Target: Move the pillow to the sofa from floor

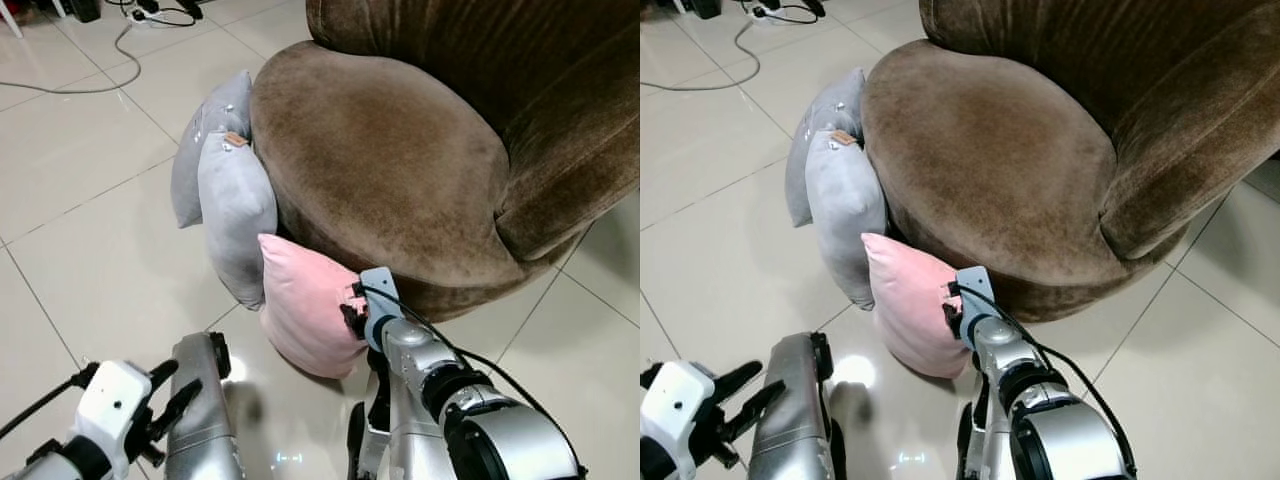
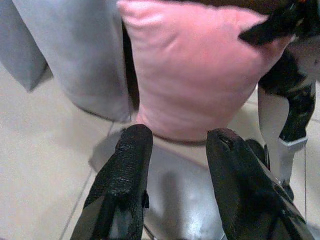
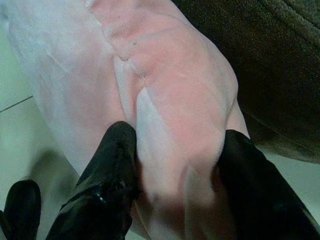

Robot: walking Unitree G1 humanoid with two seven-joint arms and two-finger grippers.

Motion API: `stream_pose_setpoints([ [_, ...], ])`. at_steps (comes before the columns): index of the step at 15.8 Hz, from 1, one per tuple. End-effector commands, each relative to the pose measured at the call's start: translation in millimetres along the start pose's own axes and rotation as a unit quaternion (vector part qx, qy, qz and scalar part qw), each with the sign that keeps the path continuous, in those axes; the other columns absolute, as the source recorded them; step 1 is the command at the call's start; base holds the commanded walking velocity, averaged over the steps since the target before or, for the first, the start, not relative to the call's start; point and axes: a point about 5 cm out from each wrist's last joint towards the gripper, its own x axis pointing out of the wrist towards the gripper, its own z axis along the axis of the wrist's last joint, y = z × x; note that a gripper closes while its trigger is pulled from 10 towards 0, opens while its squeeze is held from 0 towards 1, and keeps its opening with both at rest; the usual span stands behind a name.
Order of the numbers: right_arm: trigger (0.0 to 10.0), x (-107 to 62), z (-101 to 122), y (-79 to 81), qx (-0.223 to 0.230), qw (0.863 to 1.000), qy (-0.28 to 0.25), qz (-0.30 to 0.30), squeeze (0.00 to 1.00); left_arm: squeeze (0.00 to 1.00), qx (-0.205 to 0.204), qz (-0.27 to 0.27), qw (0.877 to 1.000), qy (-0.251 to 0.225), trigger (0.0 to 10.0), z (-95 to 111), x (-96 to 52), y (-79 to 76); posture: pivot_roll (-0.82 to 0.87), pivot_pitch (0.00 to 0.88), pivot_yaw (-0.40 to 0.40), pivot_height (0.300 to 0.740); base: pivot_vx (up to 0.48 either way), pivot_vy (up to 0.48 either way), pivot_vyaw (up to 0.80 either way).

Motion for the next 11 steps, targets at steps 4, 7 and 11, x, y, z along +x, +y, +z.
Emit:
stream_pose_setpoints([
  [4,0.0,-0.2,-6.7,1.4,0.002,1.0,0.016,0.003,0.0,0.0,0.0,-0.007,1.0,0.02,10.0,-25.5,-3.0,3.2,0.23,0.19,-0.092,0.511,0.0,0.0,0.0],
  [7,0.0,0.1,-4.9,2.6,0.006,1.0,0.01,0.005,0.0,0.0,0.0,-0.007,1.0,0.015,10.0,-37.2,-0.9,5.8,0.23,0.179,-0.09,0.511,0.0,0.0,0.0],
  [11,0.0,0.6,3.2,4.2,0.013,1.0,-0.008,0.017,0.0,0.0,-0.018,0.045,0.999,-0.012,10.0,-52.6,21.9,33.4,0.23,0.142,-0.103,0.511,0.0,0.0,0.0],
])
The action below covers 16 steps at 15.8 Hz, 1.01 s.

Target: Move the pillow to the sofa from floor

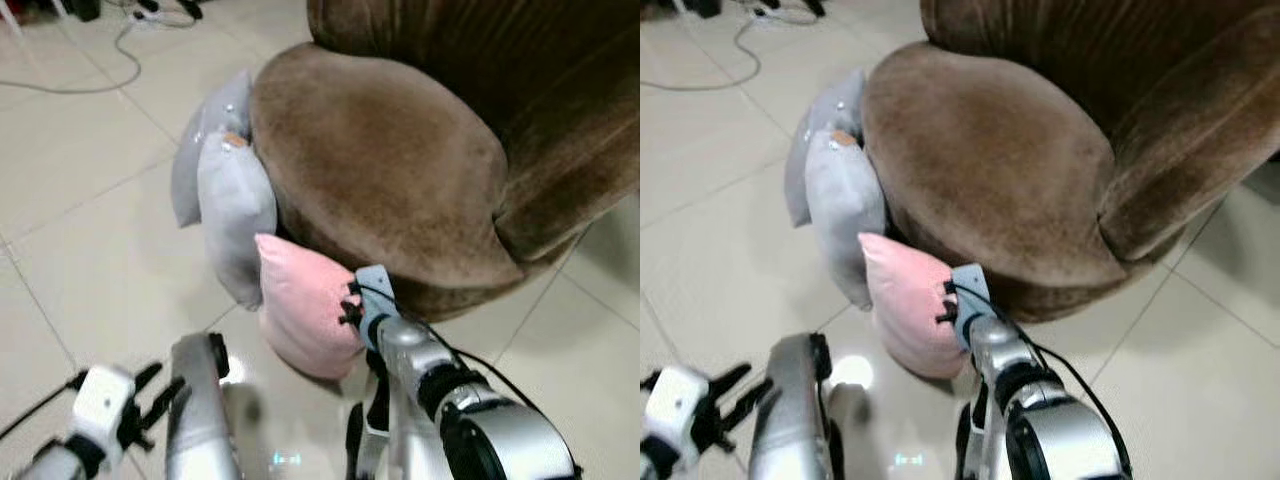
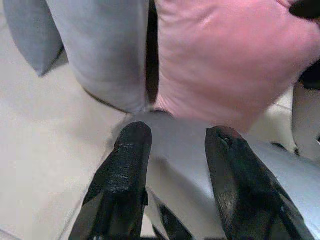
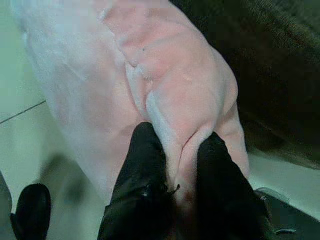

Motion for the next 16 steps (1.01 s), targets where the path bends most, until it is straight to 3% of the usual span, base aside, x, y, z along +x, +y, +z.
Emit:
stream_pose_setpoints([
  [1,0.0,-0.3,-1.6,-1.4,0.004,1.0,0.001,0.002,0.0,0.0,0.001,0.002,1.0,0.017,10.0,-11.0,-4.6,3.9,0.23,0.131,-0.106,0.511,0.0,0.0,0.0],
  [5,0.0,0.2,2.5,0.4,0.001,1.0,-0.004,0.013,0.0,0.0,0.014,-0.012,1.0,0.008,10.0,-4.7,-10.5,17.9,0.24,0.088,-0.111,0.511,0.0,0.0,0.0],
  [8,0.0,-0.2,16.5,-2.6,0.007,0.998,-0.026,0.049,0.0,0.0,0.028,-0.028,0.999,-0.024,10.0,15.1,-7.6,13.3,0.23,0.031,-0.122,0.511,0.0,0.0,0.0],
  [12,0.0,-6.9,45.5,-22.8,0.044,0.991,-0.079,0.099,0.0,0.0,0.024,-0.028,0.995,-0.094,10.0,52.0,15.8,-13.4,0.18,0.0,-0.12,0.511,0.0,0.0,0.0],
  [14,0.0,-17.3,76.7,-37.8,0.078,0.979,-0.141,0.122,0.0,0.0,0.011,-0.024,0.988,-0.152,10.0,103.2,35.7,-37.9,0.16,0.0,-0.114,0.511,0.0,0.0,0.0],
  [16,0.0,-27.2,97.4,-49.2,0.094,0.972,-0.183,0.117,0.0,0.0,0.004,-0.022,0.984,-0.177,10.0,120.4,39.8,-42.6,0.15,0.0,-0.112,0.511,0.0,0.0,0.0],
])
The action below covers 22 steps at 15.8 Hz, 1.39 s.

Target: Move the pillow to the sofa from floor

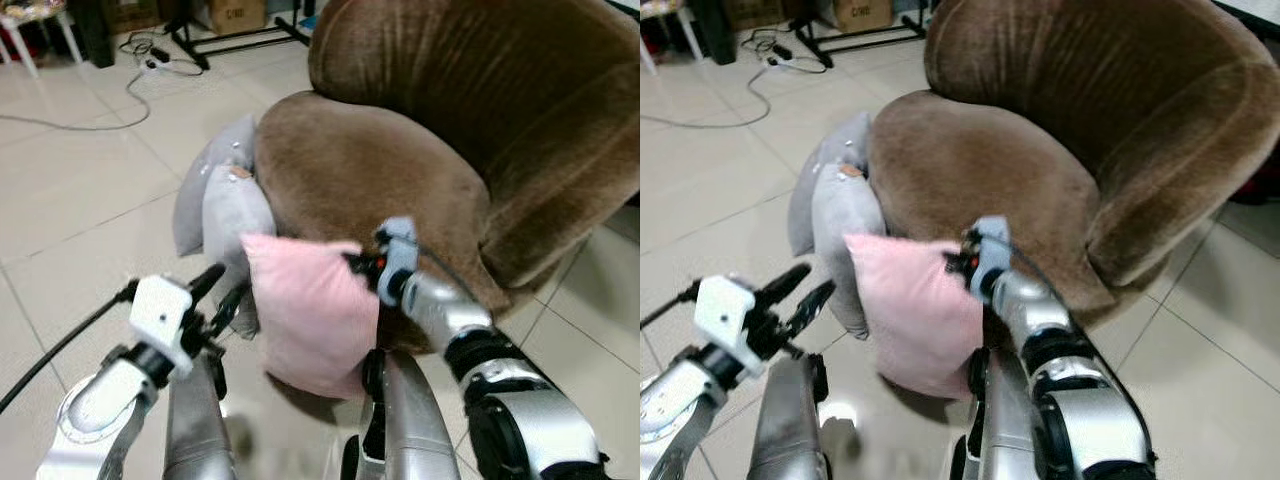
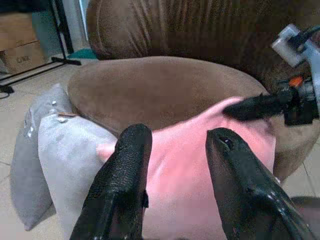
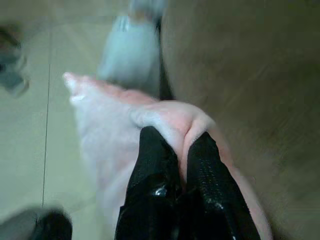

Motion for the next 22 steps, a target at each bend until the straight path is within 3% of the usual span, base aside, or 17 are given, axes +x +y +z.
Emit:
stream_pose_setpoints([
  [1,0.0,-10.4,44.2,-7.9,0.008,0.996,-0.086,-0.005,0.0,0.0,-0.007,0.005,1.0,-0.002,10.0,5.9,3.8,-4.8,0.14,0.0,-0.112,0.511,0.0,0.0,0.0],
  [3,0.0,-28.8,82.0,-14.9,0.027,0.987,-0.158,-0.021,0.0,0.0,-0.014,0.014,1.0,-0.021,10.0,18.6,9.8,-8.3,0.13,0.0,-0.103,0.511,0.0,0.0,0.0],
  [5,0.0,-59.2,122.5,-15.9,0.037,0.968,-0.245,-0.045,0.0,0.0,-0.015,0.042,0.999,-0.022,10.0,31.0,12.4,-6.4,0.11,0.0,-0.084,0.511,0.0,0.0,0.0],
  [6,2.7,-71.5,134.0,-12.3,0.033,0.958,-0.281,-0.055,0.0,0.0,-0.009,0.058,0.998,-0.032,10.0,37.9,13.4,-3.7,0.11,0.0,-0.078,0.511,0.0,0.0,0.0],
  [7,2.7,-76.0,135.4,-11.8,0.03,0.955,-0.285,-0.071,0.0,0.0,-0.004,0.067,0.997,-0.037,10.0,41.9,13.6,-2.7,0.11,0.0,-0.078,0.511,0.0,0.0,0.0],
  [8,10.0,-86.1,132.5,-5.7,-0.01,0.954,-0.287,-0.081,0.0,0.0,0.0,0.09,0.995,-0.041,10.0,47.5,14.4,-1.1,0.1,0.0,-0.068,0.511,0.0,0.0,0.0],
  [9,10.0,-94.7,122.4,3.4,-0.063,0.951,-0.291,-0.081,0.0,0.0,0.005,0.108,0.993,-0.038,10.0,49.0,15.5,-0.1,0.1,0.0,-0.061,0.511,0.0,0.0,0.0],
  [10,10.0,-98.3,104.2,12.5,-0.086,0.951,-0.284,-0.085,0.0,0.0,0.003,0.124,0.991,-0.044,10.0,48.3,16.7,-0.2,0.09,0.0,-0.06,0.521,0.0,0.0,0.0],
  [12,10.0,-100.6,81.1,24.6,-0.091,0.955,-0.264,-0.097,0.0,0.0,0.021,0.143,0.989,-0.033,10.0,44.7,21.4,0.1,0.1,0.0,-0.069,0.541,0.0,0.0,0.0],
  [14,10.0,-99.8,76.4,25.4,-0.073,0.956,-0.263,-0.11,0.0,0.0,0.042,0.144,0.988,-0.032,10.0,45.1,24.9,-0.1,0.11,0.0,-0.074,0.551,0.0,0.0,0.0],
  [16,10.0,-95.4,82.7,33.5,-0.034,0.953,-0.274,-0.121,0.0,0.0,0.034,0.162,0.986,-0.037,10.0,46.8,32.8,0.9,0.1,0.0,-0.071,0.571,0.0,0.0,0.0],
  [19,10.0,-98.8,99.9,43.4,-0.048,0.945,-0.302,-0.114,0.0,0.0,0.043,0.155,0.986,-0.044,10.0,46.3,47.2,-5.1,0.1,0.0,-0.067,0.606,0.0,0.0,0.0],
  [22,10.0,-101.9,119.3,50.5,-0.038,0.938,-0.327,-0.11,0.0,0.0,0.044,0.17,0.983,-0.047,10.0,46.7,50.2,-1.7,0.1,0.0,-0.064,0.636,0.0,0.0,0.0],
])
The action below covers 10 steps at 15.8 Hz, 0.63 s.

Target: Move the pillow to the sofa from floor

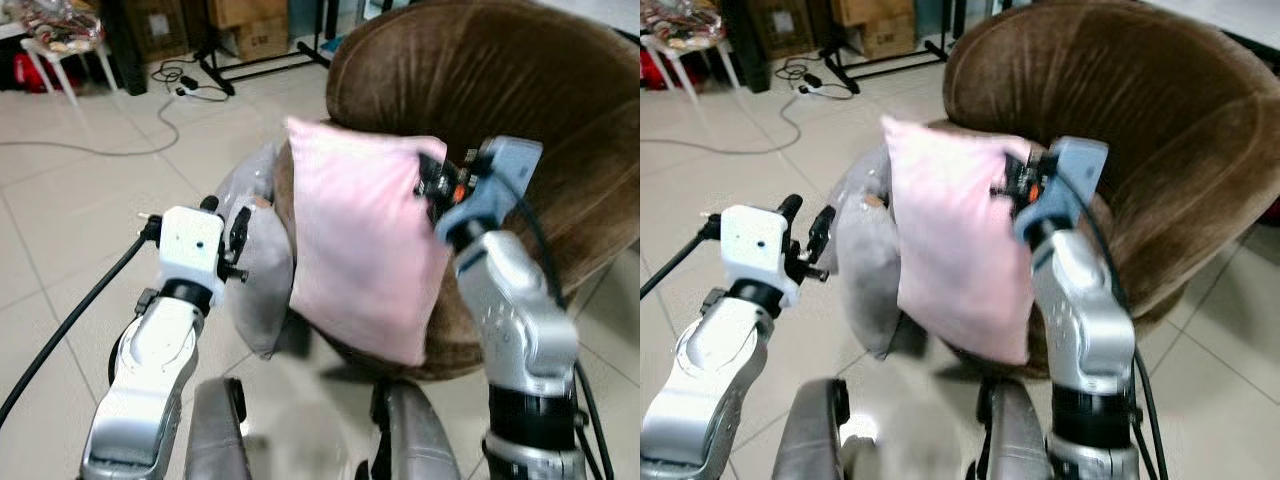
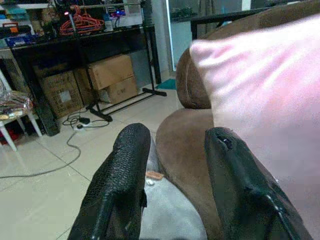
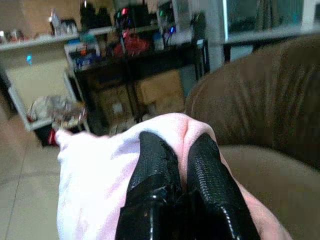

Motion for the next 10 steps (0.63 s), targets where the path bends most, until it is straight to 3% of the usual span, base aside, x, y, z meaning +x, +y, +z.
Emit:
stream_pose_setpoints([
  [1,10.0,0.8,18.0,3.7,0.004,0.999,-0.035,0.006,0.0,0.0,0.004,0.004,1.0,-0.004,10.0,0.3,1.6,0.7,0.1,0.0,-0.063,0.646,0.0,0.0,0.0],
  [6,10.0,4.9,14.7,0.9,-0.005,1.0,-0.019,-0.02,0.0,0.0,0.01,0.011,1.0,0.005,10.0,-8.0,7.8,2.1,0.08,0.0,-0.047,0.691,0.0,0.0,0.0],
  [10,10.0,-1.1,2.4,-5.2,-0.001,0.999,0.003,-0.034,0.0,0.0,0.034,0.024,0.999,0.019,10.0,-16.4,7.6,12.3,0.07,0.0,-0.042,0.731,0.0,0.0,0.0],
])
